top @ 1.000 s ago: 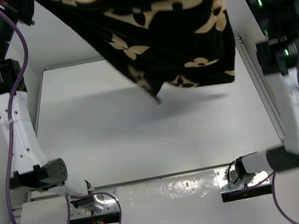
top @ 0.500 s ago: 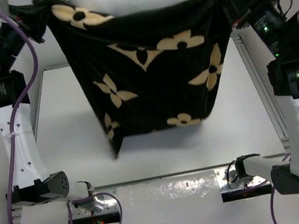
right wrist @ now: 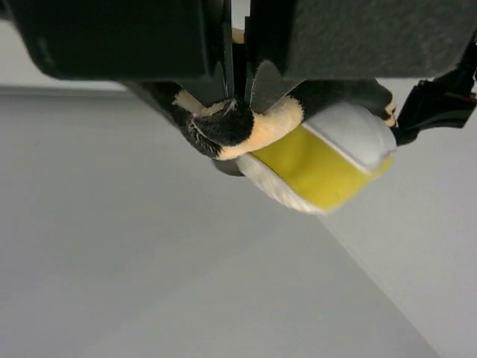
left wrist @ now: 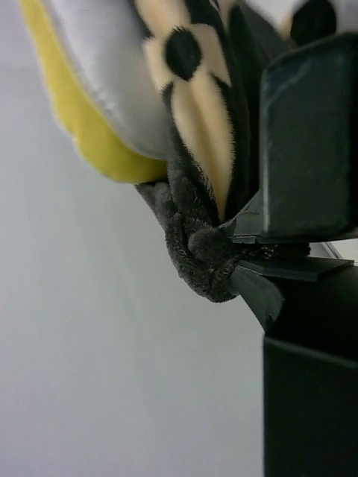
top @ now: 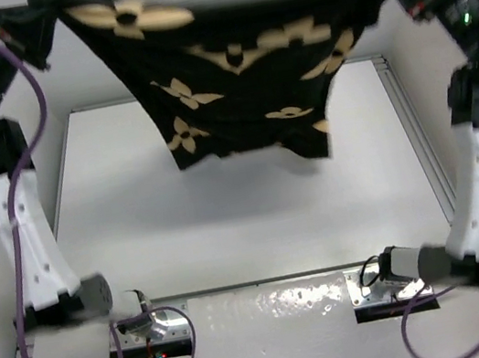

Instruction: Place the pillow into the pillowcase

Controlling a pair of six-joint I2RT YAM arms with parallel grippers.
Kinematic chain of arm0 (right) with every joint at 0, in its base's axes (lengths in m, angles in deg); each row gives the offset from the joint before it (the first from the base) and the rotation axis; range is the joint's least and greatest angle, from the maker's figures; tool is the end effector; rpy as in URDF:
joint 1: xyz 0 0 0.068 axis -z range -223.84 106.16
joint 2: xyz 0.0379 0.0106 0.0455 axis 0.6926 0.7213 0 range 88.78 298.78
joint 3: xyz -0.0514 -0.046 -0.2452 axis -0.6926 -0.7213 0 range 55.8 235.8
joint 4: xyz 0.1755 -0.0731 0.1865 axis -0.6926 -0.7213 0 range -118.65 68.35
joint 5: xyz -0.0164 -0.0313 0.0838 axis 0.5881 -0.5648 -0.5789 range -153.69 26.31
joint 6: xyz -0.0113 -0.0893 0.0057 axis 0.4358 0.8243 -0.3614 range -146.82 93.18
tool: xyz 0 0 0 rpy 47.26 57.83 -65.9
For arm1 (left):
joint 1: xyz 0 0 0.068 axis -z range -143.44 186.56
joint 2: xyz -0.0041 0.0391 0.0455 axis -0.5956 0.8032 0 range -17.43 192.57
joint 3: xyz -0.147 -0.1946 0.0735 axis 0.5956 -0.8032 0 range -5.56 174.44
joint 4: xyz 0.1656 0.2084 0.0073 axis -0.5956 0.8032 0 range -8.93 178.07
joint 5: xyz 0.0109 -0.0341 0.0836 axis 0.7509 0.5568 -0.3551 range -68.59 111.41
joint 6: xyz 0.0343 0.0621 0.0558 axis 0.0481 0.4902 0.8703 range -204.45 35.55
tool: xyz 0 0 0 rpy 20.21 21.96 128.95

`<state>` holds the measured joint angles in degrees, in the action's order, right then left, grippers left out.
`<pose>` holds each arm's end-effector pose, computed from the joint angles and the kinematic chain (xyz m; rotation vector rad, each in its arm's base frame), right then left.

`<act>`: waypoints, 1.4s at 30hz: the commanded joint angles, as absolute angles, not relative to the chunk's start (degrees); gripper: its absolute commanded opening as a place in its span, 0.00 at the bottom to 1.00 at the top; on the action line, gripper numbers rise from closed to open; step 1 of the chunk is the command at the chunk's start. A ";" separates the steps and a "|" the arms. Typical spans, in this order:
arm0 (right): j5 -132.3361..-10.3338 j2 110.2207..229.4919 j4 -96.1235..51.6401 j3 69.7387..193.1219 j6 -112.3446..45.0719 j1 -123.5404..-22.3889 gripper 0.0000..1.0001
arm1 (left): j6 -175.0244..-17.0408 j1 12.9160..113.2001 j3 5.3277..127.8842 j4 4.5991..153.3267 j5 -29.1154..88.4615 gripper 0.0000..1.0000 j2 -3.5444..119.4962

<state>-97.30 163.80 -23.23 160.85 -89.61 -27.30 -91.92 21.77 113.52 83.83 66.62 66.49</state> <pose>0.2689 -0.0333 0.5948 0.2707 1.1941 1.0231 0.2800 0.0147 0.6206 0.5210 1.0679 -0.2835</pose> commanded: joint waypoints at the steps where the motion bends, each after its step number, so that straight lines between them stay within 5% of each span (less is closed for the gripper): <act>1: -95.40 156.71 -12.09 145.50 -93.40 -25.30 0.00 | -80.11 23.26 106.15 84.95 60.80 0.00 62.45; 4: -98.75 161.71 -10.49 150.86 -98.88 -22.84 0.00 | -83.88 21.98 123.17 91.25 57.89 0.00 72.72; 6: -98.41 167.92 -18.36 169.98 -97.06 -21.61 0.00 | -92.50 16.45 138.92 89.08 61.99 0.00 79.30; 9: -98.84 172.70 -20.43 191.92 -101.07 -17.92 0.00 | -102.02 12.04 133.55 77.66 65.95 0.00 74.81; 13: -101.32 158.00 -12.42 154.39 -99.36 -20.78 0.00 | -89.77 22.01 105.48 80.92 65.63 0.00 62.65; 17: -100.78 155.13 -5.31 137.09 -103.45 -20.11 0.00 | -80.50 25.58 110.24 99.15 61.93 0.00 68.59; 21: -98.33 164.59 -19.68 165.58 -97.59 -20.20 0.00 | -92.52 21.63 136.61 93.22 62.81 0.00 78.45; 23: -98.15 174.67 -20.86 189.40 -102.20 -18.62 0.00 | -96.13 19.78 138.58 83.56 61.85 0.00 78.37; 25: -99.54 177.27 -10.91 194.39 -114.72 -14.16 0.00 | -97.38 19.25 132.89 77.05 60.18 0.00 73.91; 30: -103.77 160.80 -9.79 149.02 -105.14 -14.22 0.00 | -88.36 23.19 110.47 80.95 62.37 0.00 64.66; 33: -105.53 159.96 -5.40 138.35 -107.32 -15.45 0.00 | -82.19 24.51 110.70 93.70 58.87 0.00 70.00; 35: -105.18 161.89 -6.16 143.04 -107.07 -17.81 0.00 | -83.91 24.17 122.31 99.24 58.59 0.00 77.00; 38: -103.08 171.71 -21.35 173.91 -102.06 -18.79 0.00 | -95.12 22.59 143.23 96.03 59.64 0.00 84.60; 39: -102.46 178.27 -23.47 192.28 -105.54 -16.96 0.00 | -97.70 21.02 144.37 87.74 59.82 0.00 84.35; 40: -101.58 180.25 -19.14 197.95 -110.18 -15.12 0.00 | -100.07 20.13 140.55 82.96 59.82 0.00 80.34; 42: -102.62 176.62 -3.12 193.13 -124.47 -9.86 0.00 | -101.68 19.07 132.73 74.69 59.82 0.00 74.27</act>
